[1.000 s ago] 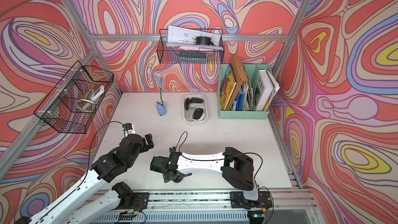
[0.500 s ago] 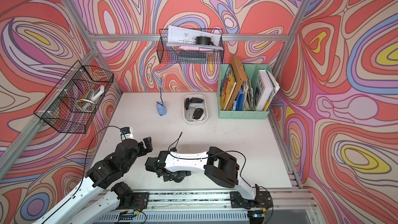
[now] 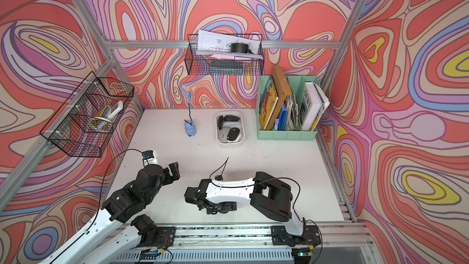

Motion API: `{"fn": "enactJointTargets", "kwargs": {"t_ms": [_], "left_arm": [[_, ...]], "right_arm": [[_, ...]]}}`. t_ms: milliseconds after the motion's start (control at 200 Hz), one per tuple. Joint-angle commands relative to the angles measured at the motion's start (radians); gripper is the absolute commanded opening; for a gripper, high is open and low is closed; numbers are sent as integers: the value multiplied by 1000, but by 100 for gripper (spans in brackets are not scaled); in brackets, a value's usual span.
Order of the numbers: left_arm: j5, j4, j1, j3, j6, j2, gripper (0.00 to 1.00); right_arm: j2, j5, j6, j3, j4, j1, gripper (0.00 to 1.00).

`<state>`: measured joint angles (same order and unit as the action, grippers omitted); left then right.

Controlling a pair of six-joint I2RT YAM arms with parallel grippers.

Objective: Put the mouse in the storage box
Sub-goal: Pick up the mouse from the center of the board, then place the mouse in the storage box.

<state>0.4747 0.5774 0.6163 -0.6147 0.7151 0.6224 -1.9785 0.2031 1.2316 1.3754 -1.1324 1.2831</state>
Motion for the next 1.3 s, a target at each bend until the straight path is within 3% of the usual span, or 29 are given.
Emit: {"fn": "enactJointTargets", "kwargs": {"t_ms": [0,205,401,711,851,991,1102,1297], "left_arm": [[7,-7,-3,9,0,9,99],[-2,-11,-3,10,4,25,99],[2,-13,-3,18,15,27,99],[11,-19,-3,31,30,28,99],[22,-22,-3,36,31,25,99],[34,-23,-3,41,32,24,99],[53,-16,-3,41,31,21,99],[105,-40,-3,62,27,4,99]], "right_arm": [[63,0,10,-56,103,-23,82],[133,-14,5,-172,240,-53,72],[152,30,8,-170,219,-53,57],[251,147,-4,-144,177,-77,53],[300,168,-98,-104,179,-163,53],[312,180,-288,1,203,-293,53],[246,208,-431,147,192,-391,53],[62,92,-599,380,224,-582,53]]}}
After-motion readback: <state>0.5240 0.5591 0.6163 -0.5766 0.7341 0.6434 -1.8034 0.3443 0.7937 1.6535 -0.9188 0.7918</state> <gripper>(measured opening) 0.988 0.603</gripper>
